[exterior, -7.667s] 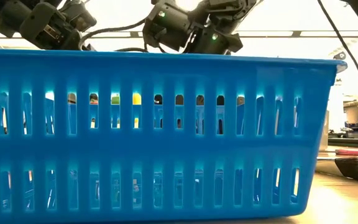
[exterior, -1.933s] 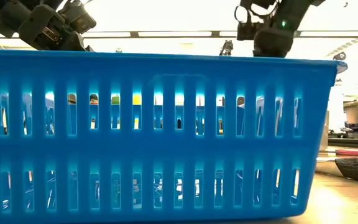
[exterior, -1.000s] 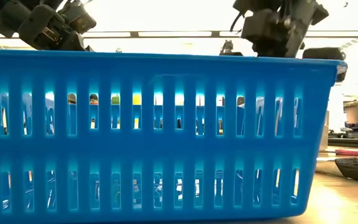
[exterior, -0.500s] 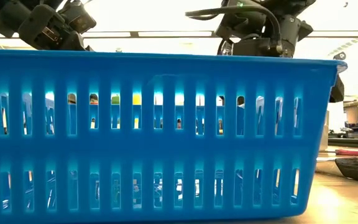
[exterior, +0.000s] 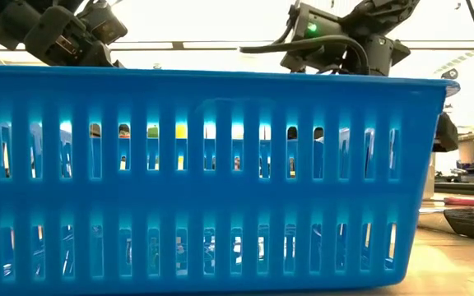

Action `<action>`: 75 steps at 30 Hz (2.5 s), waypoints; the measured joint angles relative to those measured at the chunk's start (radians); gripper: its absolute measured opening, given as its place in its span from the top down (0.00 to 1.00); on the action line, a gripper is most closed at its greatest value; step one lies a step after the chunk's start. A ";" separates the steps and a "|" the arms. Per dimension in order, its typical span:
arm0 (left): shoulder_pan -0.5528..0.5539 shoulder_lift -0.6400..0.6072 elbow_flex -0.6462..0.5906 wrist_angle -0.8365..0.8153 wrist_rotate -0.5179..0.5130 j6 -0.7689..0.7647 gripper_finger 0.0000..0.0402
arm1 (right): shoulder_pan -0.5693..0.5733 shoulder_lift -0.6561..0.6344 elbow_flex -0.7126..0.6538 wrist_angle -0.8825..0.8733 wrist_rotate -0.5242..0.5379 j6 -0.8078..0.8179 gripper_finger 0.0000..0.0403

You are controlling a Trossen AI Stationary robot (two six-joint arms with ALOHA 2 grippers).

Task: Pick & Place Paint Supplies
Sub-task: Put the blue paintbrush into the gray bin

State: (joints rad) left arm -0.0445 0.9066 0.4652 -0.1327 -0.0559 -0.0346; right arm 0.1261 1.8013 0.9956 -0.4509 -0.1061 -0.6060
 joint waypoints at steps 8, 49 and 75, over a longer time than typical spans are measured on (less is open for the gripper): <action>0.000 0.000 0.000 0.000 0.000 0.000 0.80 | 0.000 0.009 0.002 0.002 -0.002 0.002 0.79; 0.000 0.000 0.000 0.000 0.000 0.000 0.80 | -0.006 -0.042 -0.004 -0.004 -0.048 -0.017 0.96; 0.000 0.000 0.000 0.000 0.000 0.000 0.79 | -0.006 -0.446 -0.002 -0.071 0.134 0.611 0.96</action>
State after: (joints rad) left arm -0.0446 0.9066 0.4652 -0.1329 -0.0559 -0.0347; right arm 0.1196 1.3554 0.9935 -0.5223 0.0282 0.0049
